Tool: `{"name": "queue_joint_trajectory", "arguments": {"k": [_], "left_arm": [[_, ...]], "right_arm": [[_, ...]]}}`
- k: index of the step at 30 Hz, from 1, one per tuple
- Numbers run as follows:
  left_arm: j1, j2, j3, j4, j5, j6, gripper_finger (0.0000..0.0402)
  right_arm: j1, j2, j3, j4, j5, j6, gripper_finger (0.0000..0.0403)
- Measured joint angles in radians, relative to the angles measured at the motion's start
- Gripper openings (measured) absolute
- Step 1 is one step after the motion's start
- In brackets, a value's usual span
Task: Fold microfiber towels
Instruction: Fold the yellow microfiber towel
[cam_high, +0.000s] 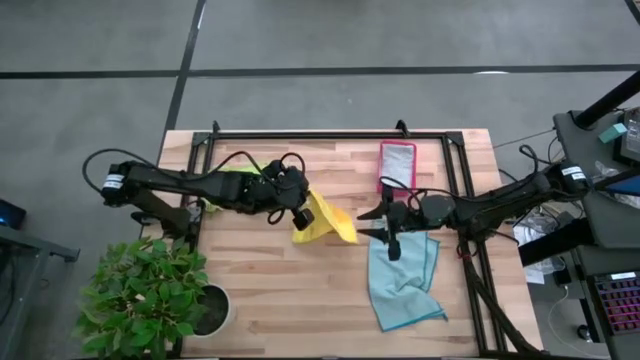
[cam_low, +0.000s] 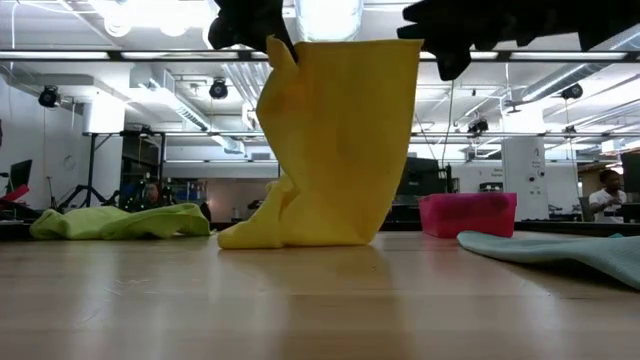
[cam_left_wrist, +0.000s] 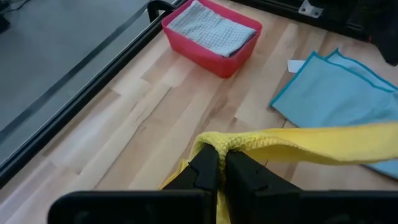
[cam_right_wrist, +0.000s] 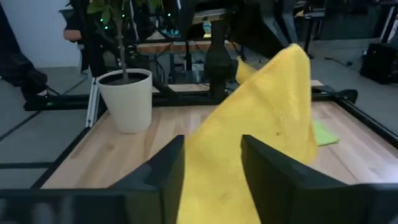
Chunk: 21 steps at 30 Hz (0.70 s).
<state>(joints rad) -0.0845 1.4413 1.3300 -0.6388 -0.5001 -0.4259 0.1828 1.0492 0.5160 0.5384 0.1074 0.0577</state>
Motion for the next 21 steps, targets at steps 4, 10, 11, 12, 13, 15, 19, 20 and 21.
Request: {"name": "queue_joint_trajectory", "arguments": {"k": [4, 10, 11, 12, 13, 15, 19, 20, 21], "left_arm": [[0.0, -0.001, 0.0, 0.001, -0.003, -0.01, 0.0], [0.0, -0.001, 0.0, 0.002, -0.007, -0.012, 0.0], [0.0, -0.001, -0.001, 0.003, -0.01, -0.012, 0.0], [0.0, -0.002, -0.001, 0.004, -0.015, -0.012, 0.0], [0.0, -0.002, -0.001, 0.004, -0.021, -0.013, 0.0], [0.001, -0.002, -0.001, 0.004, -0.034, -0.013, 0.0], [0.005, -0.002, -0.001, 0.005, -0.035, -0.013, 0.0], [0.005, -0.002, -0.001, 0.007, -0.036, -0.013, 0.0], [0.006, -0.002, -0.001, 0.007, -0.035, -0.013, 0.0]], "right_arm": [[0.018, 0.004, 0.036, -0.103, -0.002, 0.02, 0.0196], [0.051, 0.067, 0.077, -0.113, -0.002, 0.042, 0.0235], [0.055, 0.086, 0.085, -0.114, -0.002, 0.031, 0.0239], [0.061, 0.111, 0.095, -0.113, -0.002, 0.015, 0.0242], [0.067, 0.139, 0.105, -0.111, -0.002, -0.011, 0.0243], [0.077, 0.195, 0.115, -0.115, -0.002, -0.072, 0.0244], [0.082, 0.351, 0.141, -0.03, 0.001, -0.163, 0.0235], [0.081, 0.396, 0.151, -0.002, 0.012, -0.179, 0.0233], [0.082, 0.438, 0.16, 0.025, 0.032, -0.192, 0.0231]]}}
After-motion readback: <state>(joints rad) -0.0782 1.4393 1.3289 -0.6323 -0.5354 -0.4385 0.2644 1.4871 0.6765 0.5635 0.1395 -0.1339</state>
